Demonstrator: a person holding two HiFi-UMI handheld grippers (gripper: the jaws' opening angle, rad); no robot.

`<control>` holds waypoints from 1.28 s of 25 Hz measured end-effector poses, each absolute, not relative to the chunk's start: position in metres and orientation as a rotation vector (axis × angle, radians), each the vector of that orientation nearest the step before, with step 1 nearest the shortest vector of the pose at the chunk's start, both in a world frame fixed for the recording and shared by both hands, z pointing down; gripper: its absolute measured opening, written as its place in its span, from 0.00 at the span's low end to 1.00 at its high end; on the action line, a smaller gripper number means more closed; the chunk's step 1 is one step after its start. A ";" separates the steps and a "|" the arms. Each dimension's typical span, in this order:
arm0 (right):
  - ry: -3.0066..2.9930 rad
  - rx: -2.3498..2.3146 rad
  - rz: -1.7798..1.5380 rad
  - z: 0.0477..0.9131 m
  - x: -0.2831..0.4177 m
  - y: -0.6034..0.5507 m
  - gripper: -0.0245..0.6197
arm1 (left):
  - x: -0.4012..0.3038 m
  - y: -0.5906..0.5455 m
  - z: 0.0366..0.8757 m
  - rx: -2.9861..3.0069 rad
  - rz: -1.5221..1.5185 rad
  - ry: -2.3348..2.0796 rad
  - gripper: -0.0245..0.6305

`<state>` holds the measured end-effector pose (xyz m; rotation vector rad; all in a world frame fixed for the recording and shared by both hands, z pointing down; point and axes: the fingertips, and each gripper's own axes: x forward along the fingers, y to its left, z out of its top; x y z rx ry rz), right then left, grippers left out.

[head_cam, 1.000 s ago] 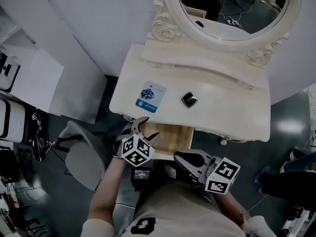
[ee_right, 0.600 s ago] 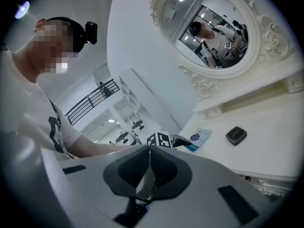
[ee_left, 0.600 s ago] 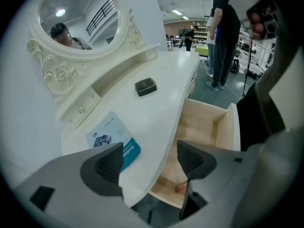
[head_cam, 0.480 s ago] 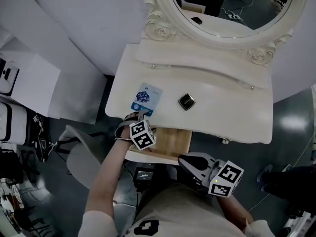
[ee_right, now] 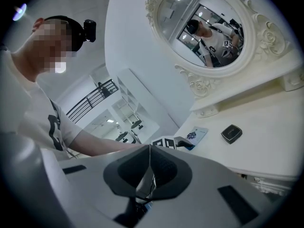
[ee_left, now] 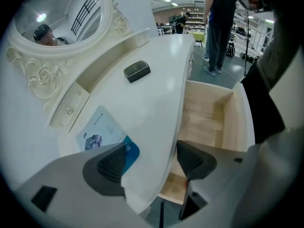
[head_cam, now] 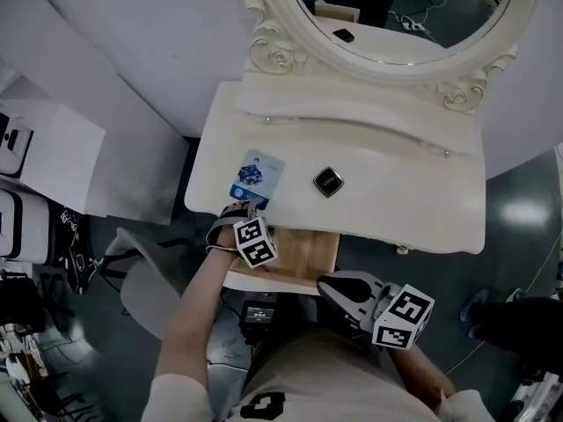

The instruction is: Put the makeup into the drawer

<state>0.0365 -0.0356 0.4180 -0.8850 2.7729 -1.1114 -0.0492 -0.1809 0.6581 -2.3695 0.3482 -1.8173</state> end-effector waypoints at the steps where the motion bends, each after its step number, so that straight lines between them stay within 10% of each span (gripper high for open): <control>1: 2.772 -0.885 -1.113 0.418 0.036 -0.035 0.08 | -0.051 -0.180 0.660 -2.360 -1.816 0.356 0.61; 32: 2.786 -0.895 -1.046 0.400 0.015 -0.001 0.08 | -0.064 -0.157 0.638 -2.472 -1.639 0.624 0.12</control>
